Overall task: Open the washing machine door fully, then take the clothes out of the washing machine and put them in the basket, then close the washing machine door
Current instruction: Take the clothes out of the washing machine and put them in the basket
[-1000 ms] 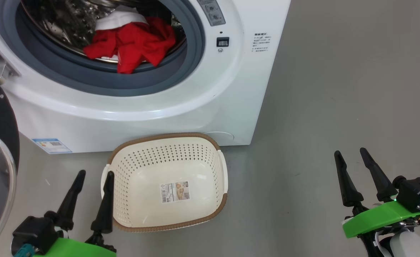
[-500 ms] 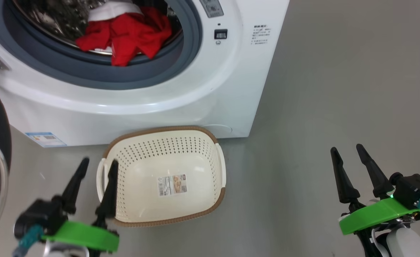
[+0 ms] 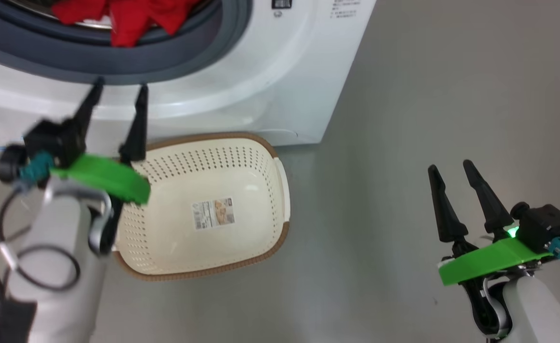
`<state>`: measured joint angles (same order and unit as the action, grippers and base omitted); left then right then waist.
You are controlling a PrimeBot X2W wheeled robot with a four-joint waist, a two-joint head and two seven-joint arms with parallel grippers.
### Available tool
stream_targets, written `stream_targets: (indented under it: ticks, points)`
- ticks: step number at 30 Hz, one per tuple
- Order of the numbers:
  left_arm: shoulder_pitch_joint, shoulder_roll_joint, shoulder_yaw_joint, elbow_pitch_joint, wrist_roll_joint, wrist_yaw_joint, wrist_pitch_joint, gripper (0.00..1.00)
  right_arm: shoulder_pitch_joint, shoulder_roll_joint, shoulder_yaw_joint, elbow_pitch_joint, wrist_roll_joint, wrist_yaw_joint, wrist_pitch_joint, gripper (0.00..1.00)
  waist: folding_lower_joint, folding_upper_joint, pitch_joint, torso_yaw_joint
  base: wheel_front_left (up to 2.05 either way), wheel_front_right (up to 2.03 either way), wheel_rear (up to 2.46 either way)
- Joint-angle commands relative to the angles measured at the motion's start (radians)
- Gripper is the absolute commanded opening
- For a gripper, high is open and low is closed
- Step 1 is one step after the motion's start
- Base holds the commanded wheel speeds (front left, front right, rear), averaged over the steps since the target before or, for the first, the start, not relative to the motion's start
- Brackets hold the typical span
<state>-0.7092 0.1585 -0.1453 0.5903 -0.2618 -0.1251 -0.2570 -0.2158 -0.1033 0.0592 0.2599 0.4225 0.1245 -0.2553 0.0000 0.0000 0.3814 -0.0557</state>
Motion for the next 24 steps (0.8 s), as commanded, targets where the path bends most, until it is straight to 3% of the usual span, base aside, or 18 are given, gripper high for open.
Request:
stream_targets:
  ticks: [1,14,24]
  points:
    - [-0.092,0.041,0.016,0.043,0.005,-0.006,-0.004,1.0,-0.026,0.004,0.026,-0.03,0.004,0.006,-0.006,1.0,0.0,0.0,0.073,-0.039,0.0,0.0,0.0]
    - [-0.506,0.08,-0.026,0.369,-0.025,-0.006,0.053,1.0,-0.096,0.031,0.027,-0.05,0.008,0.006,-0.006,1.0,0.0,0.0,0.232,-0.09,0.0,0.0,0.0]
    - [-0.681,0.098,-0.074,0.535,-0.034,-0.006,0.046,1.0,-0.135,0.044,0.05,-0.054,0.013,0.006,-0.006,1.0,0.0,0.0,0.291,-0.122,0.0,0.0,0.0]
